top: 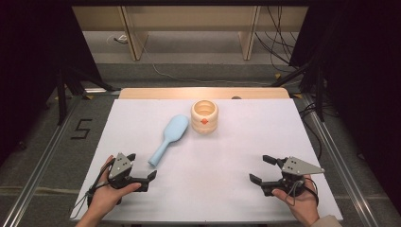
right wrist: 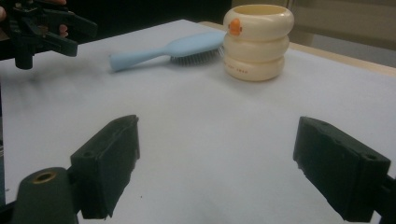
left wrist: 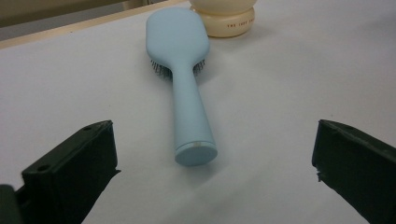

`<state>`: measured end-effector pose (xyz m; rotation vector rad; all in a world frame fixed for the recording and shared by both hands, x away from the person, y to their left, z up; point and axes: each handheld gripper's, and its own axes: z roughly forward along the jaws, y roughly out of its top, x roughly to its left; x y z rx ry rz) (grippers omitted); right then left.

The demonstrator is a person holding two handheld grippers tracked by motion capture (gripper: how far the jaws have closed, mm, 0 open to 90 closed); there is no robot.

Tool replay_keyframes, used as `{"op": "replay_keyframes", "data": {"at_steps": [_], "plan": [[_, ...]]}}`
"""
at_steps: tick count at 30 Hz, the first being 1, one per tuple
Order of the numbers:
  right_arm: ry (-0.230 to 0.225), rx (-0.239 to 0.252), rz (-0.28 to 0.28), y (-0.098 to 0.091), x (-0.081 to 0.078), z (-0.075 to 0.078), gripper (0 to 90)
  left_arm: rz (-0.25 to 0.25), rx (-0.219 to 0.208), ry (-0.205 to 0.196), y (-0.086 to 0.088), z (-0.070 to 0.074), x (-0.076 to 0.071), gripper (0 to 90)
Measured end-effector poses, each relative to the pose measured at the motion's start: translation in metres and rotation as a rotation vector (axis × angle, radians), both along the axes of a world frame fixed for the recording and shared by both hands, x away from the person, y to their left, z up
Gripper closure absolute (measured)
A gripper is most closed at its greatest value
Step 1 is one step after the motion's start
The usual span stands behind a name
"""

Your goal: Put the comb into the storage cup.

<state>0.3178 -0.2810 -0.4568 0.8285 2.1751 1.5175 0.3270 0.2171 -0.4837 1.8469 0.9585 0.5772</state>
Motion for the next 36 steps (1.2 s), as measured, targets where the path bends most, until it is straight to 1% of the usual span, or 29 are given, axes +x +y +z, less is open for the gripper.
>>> {"op": "replay_keyframes", "data": {"at_steps": [7,8,9,10,12,13,14,15,16,17,18,19,20,21,22,23,24,25,29,30,31,36], "plan": [[0.003,-0.001,0.006,0.001,0.000,0.000,15.6,0.002,-0.004,-0.003,0.001,0.002,-0.001,0.6],[0.002,-0.001,0.005,0.002,0.000,0.000,15.6,0.003,-0.001,-0.004,0.000,0.003,-0.001,4.7],[0.002,-0.001,0.005,0.002,0.000,0.000,15.6,-0.003,0.003,-0.010,-0.001,0.005,-0.002,4.7],[0.002,0.000,0.004,0.002,0.000,0.000,15.6,-0.007,0.009,-0.026,-0.002,0.008,-0.002,10.0],[0.004,-0.004,0.000,0.002,0.001,0.000,15.6,-0.026,0.025,-0.068,-0.006,0.015,-0.003,25.5],[0.008,-0.004,-0.003,0.003,0.001,-0.001,15.6,-0.039,0.034,-0.089,-0.008,0.019,-0.004,39.8],[0.009,-0.010,0.001,0.004,0.002,-0.001,15.6,-0.044,0.034,-0.097,-0.010,0.021,-0.004,53.1],[0.007,-0.015,0.005,0.004,0.002,-0.001,15.6,-0.047,0.033,-0.091,-0.014,0.023,-0.003,67.3],[0.011,-0.012,0.002,0.005,0.002,-0.001,15.6,-0.058,0.044,-0.077,-0.017,0.024,-0.002,73.1],[0.011,-0.012,0.002,0.005,0.002,-0.001,15.6,-0.062,0.046,-0.068,-0.020,0.024,-0.001,73.1],[0.012,-0.012,0.000,0.004,0.003,-0.001,15.6,-0.057,0.046,-0.053,-0.022,0.025,0.000,80.6],[0.013,-0.012,-0.003,0.004,0.003,-0.001,15.6,-0.057,0.049,-0.033,-0.025,0.025,0.002,85.9],[0.012,-0.012,-0.004,0.004,0.003,-0.001,15.6,-0.060,0.043,-0.008,-0.027,0.026,0.004,89.3],[0.011,-0.012,-0.004,0.004,0.003,-0.002,15.6,-0.060,0.032,0.017,-0.029,0.026,0.006,89.6],[0.015,-0.010,-0.004,0.004,0.004,-0.002,15.6,-0.059,0.031,0.041,-0.031,0.027,0.009,89.7],[0.021,-0.010,-0.004,0.004,0.004,-0.002,15.6,-0.061,0.040,0.055,-0.033,0.027,0.012,89.8],[0.022,-0.009,-0.004,0.004,0.004,-0.002,15.6,-0.054,0.058,0.060,-0.035,0.028,0.016,89.8],[0.022,-0.009,-0.004,0.004,0.004,-0.002,15.6,-0.053,0.073,0.076,-0.037,0.027,0.020,89.8],[0.023,-0.015,-0.006,0.004,0.005,-0.003,15.6,-0.056,0.085,0.156,-0.047,0.021,0.038,89.9],[0.025,-0.016,-0.006,0.004,0.005,-0.003,15.6,-0.055,0.090,0.165,-0.048,0.020,0.041,89.9],[0.024,-0.016,-0.006,0.004,0.005,-0.003,15.6,-0.058,0.095,0.188,-0.049,0.018,0.044,89.9],[0.032,-0.017,-0.006,0.004,0.005,-0.004,15.6,-0.042,0.142,0.234,-0.057,0.010,0.054,89.9]]}}
